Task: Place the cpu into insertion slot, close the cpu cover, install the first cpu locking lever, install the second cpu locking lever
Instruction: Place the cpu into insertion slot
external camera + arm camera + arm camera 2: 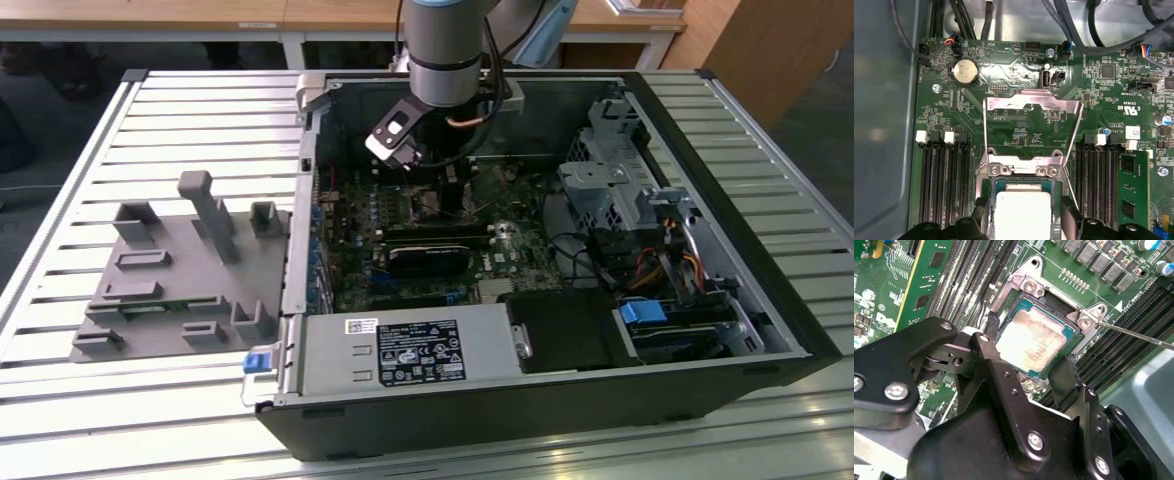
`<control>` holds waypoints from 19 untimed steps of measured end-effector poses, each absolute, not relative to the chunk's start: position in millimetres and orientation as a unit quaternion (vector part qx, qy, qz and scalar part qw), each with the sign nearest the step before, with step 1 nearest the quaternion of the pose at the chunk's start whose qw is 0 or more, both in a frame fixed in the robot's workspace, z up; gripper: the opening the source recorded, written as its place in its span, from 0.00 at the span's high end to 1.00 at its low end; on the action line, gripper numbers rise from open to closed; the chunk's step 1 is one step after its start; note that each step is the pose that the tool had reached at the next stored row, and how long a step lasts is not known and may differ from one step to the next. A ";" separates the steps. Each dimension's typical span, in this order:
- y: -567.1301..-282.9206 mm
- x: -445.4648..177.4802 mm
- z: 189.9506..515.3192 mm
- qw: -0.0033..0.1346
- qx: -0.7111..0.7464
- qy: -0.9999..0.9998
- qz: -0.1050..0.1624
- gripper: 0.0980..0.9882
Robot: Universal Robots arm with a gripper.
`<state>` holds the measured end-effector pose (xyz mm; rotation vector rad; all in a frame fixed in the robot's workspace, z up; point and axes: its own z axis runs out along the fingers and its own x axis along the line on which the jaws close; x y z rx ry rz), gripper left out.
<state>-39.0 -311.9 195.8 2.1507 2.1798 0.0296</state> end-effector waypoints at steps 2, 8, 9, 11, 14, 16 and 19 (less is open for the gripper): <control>-311.9 -39.0 198.4 0.040 0.702 0.711 0.010 0.35; -311.9 -38.8 203.7 0.039 0.702 0.711 0.009 0.44; -311.9 -38.8 204.4 0.039 0.702 0.711 0.009 0.51; -311.9 -38.6 205.0 0.038 0.702 0.711 0.009 0.64; -311.9 -38.6 206.0 0.038 0.702 0.711 0.008 0.70; -311.9 -38.6 206.7 0.038 0.702 0.711 0.008 0.77; -311.9 -38.6 207.9 0.038 0.702 0.711 0.008 0.90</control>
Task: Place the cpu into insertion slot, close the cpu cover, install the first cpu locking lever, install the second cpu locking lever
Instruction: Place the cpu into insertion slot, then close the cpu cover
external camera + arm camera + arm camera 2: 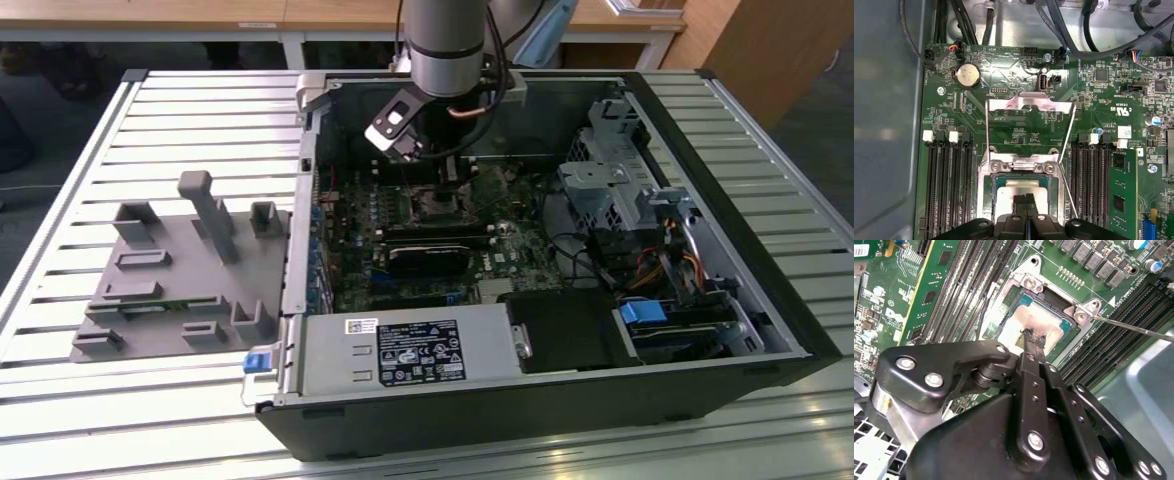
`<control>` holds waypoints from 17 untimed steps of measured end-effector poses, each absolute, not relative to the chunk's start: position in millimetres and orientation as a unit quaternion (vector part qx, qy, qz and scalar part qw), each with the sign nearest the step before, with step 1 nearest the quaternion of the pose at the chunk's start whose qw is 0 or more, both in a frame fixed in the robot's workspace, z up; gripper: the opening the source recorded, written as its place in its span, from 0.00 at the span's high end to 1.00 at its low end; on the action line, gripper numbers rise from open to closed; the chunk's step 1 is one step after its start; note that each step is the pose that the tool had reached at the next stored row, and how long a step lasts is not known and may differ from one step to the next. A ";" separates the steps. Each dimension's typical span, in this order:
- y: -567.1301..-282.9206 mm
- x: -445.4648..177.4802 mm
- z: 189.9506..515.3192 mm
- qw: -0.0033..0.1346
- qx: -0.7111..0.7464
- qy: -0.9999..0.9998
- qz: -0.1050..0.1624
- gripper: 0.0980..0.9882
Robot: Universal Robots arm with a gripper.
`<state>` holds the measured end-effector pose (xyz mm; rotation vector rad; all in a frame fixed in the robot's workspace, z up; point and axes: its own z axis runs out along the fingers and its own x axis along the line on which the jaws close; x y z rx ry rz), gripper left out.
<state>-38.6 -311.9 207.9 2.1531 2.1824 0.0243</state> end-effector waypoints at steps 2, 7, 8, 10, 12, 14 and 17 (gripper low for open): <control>-311.9 -38.6 208.4 0.038 0.702 0.711 0.008 0.97; -311.9 -38.6 209.7 0.038 0.702 0.711 0.008 0.99; -311.9 -38.5 209.8 0.038 0.702 0.711 0.008 0.99; -311.9 -38.6 210.2 0.038 0.702 0.711 0.008 0.99; -311.9 -38.6 210.4 0.038 0.702 0.711 0.008 0.99; -312.0 -38.6 211.0 0.038 0.702 0.711 0.008 0.99; -311.9 -38.6 211.9 0.037 0.702 0.711 0.008 0.99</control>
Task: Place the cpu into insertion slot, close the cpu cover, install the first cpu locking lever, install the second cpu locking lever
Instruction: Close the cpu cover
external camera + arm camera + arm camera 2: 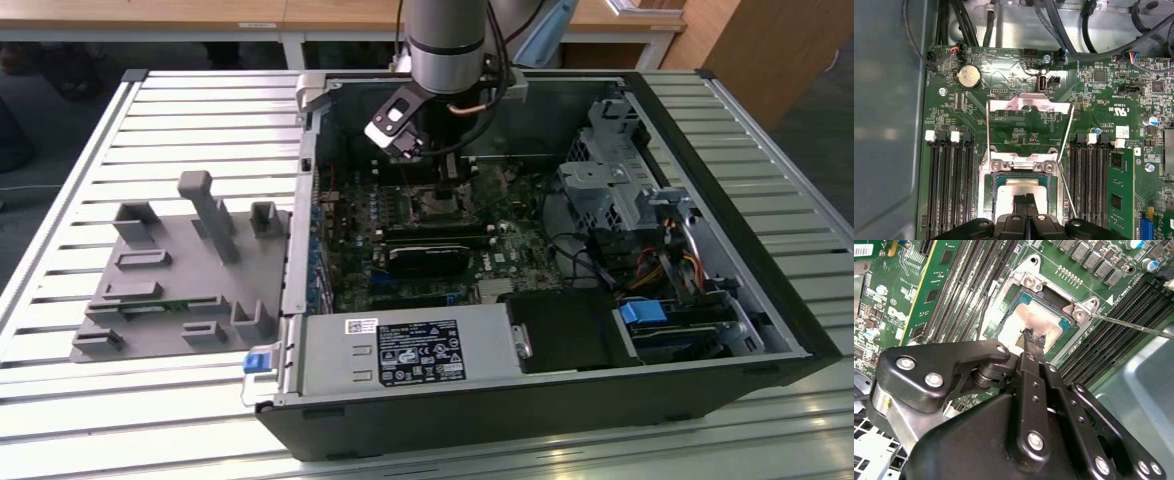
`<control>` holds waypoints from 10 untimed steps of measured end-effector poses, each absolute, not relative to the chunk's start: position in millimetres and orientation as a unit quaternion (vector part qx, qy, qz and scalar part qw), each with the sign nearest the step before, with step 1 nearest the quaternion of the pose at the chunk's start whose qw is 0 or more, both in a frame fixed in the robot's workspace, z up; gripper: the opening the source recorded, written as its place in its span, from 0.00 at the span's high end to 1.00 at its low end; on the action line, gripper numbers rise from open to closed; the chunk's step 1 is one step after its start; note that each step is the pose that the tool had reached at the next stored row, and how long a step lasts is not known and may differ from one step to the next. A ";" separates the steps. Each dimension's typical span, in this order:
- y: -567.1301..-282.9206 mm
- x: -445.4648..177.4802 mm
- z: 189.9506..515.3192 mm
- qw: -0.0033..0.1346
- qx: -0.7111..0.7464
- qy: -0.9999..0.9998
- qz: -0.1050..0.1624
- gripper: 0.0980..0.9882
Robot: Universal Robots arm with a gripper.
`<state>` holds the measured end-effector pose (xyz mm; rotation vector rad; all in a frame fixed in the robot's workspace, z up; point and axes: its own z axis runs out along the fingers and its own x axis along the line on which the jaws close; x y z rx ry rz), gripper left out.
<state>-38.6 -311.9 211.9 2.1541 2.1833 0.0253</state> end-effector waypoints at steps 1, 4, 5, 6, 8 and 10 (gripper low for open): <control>-311.9 -38.6 212.3 0.037 0.702 0.711 0.008 0.99; -311.9 -38.6 213.6 0.037 0.702 0.711 0.009 0.99; -311.9 -38.6 214.3 0.037 0.702 0.711 0.009 0.99; -311.9 -38.6 215.0 0.037 0.702 0.711 0.009 0.99; -311.9 -38.5 216.7 0.036 0.702 0.711 0.009 0.99; -311.9 -38.5 218.2 0.035 0.702 0.711 0.009 0.99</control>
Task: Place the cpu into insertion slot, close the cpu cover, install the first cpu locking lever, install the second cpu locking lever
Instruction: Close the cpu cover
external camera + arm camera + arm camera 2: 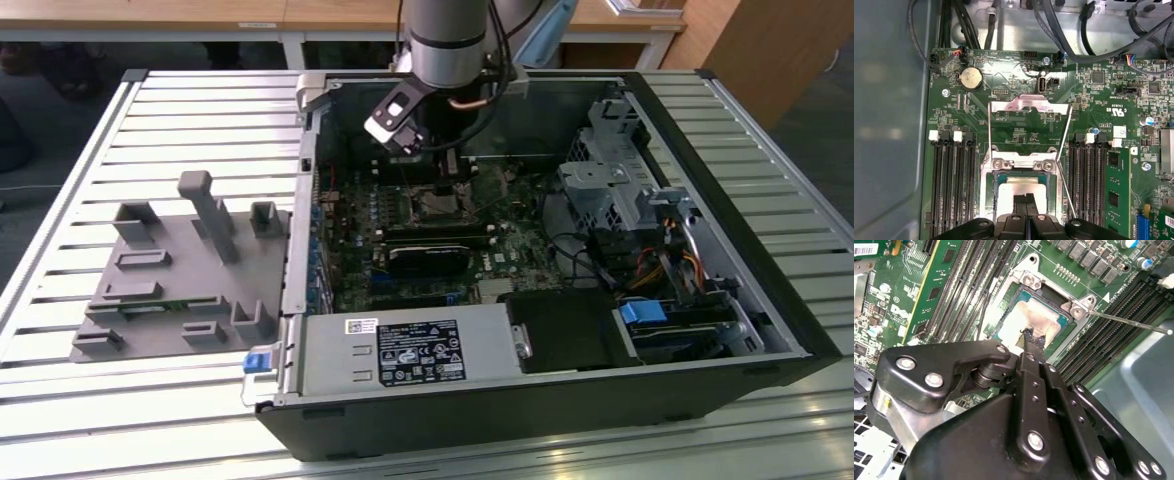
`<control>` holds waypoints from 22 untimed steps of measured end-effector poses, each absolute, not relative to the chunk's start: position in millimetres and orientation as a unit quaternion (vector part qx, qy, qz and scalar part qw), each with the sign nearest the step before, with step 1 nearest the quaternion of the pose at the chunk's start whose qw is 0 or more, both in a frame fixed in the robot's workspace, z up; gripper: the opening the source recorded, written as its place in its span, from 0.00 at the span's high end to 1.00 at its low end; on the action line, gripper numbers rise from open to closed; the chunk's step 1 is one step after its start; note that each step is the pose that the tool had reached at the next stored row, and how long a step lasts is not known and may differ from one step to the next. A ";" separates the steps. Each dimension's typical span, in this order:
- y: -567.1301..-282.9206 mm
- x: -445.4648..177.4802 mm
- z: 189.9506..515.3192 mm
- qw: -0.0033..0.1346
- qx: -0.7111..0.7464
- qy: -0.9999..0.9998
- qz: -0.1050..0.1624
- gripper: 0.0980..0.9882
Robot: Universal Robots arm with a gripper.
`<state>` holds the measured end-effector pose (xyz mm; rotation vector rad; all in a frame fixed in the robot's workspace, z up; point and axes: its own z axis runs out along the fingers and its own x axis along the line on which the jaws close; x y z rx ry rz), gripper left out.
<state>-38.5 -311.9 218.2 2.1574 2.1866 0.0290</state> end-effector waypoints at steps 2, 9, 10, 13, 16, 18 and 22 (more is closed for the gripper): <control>-311.9 -38.5 219.0 0.032 0.702 0.711 0.012 0.99; -318.9 -38.6 221.0 0.014 0.703 0.711 0.026 0.99; -319.3 -38.6 222.1 0.014 0.703 0.711 0.026 0.99; -319.5 -38.6 227.5 0.013 0.703 0.711 0.027 0.99; -319.5 -38.6 235.0 0.012 0.703 0.711 0.027 0.99; -319.5 -38.6 239.1 0.012 0.703 0.711 0.027 0.99; -319.7 -38.5 246.2 0.011 0.703 0.711 0.028 0.99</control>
